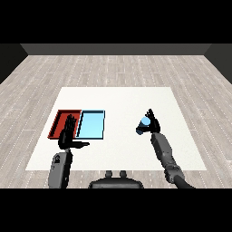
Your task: Pick the blue can and put it in the blue box
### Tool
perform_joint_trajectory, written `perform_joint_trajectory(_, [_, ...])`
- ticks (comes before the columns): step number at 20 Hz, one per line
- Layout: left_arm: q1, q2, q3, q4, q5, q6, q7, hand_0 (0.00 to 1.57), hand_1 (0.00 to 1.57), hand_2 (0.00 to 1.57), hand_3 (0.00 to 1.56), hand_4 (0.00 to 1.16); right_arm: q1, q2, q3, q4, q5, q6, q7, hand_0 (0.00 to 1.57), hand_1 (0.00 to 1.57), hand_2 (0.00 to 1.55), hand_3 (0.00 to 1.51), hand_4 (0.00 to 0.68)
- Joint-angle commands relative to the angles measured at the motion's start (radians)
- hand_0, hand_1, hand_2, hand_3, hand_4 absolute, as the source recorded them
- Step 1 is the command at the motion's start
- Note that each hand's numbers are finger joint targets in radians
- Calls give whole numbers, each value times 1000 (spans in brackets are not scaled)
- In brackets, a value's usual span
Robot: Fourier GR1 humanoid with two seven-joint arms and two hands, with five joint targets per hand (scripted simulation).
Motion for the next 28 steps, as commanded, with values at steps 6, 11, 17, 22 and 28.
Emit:
perform_joint_trajectory(6, [77, -1, -5, -38, -4, -15, -22, 0, 0, 0, 0, 0, -68, 26, -23, 104, 5, -108, -65, 0, 0, 153, 221, 0])
perform_joint_trajectory(11, [22, -4, -4, -68, 9, 4, 42, 0, 0, 0, 0, 0, -36, 38, 1, 24, 22, -216, -22, 1502, 1502, 1479, 1429, 599])
perform_joint_trajectory(17, [45, -23, -30, -84, -10, 16, 40, 0, 0, 0, 0, 0, -59, 52, 59, -24, 64, -257, 47, 1513, 1513, 1481, 1449, 597])
perform_joint_trajectory(22, [40, -35, -50, -9, -61, 25, -19, 0, 0, 0, 0, 0, -18, 76, 123, -243, 81, -282, 150, 1481, 1481, 1472, 1438, 619])
perform_joint_trajectory(28, [67, -31, -76, -68, -74, 18, 12, 0, 0, 0, 0, 0, -43, 52, 154, -345, 93, -234, 153, 1449, 1449, 1471, 1444, 629])
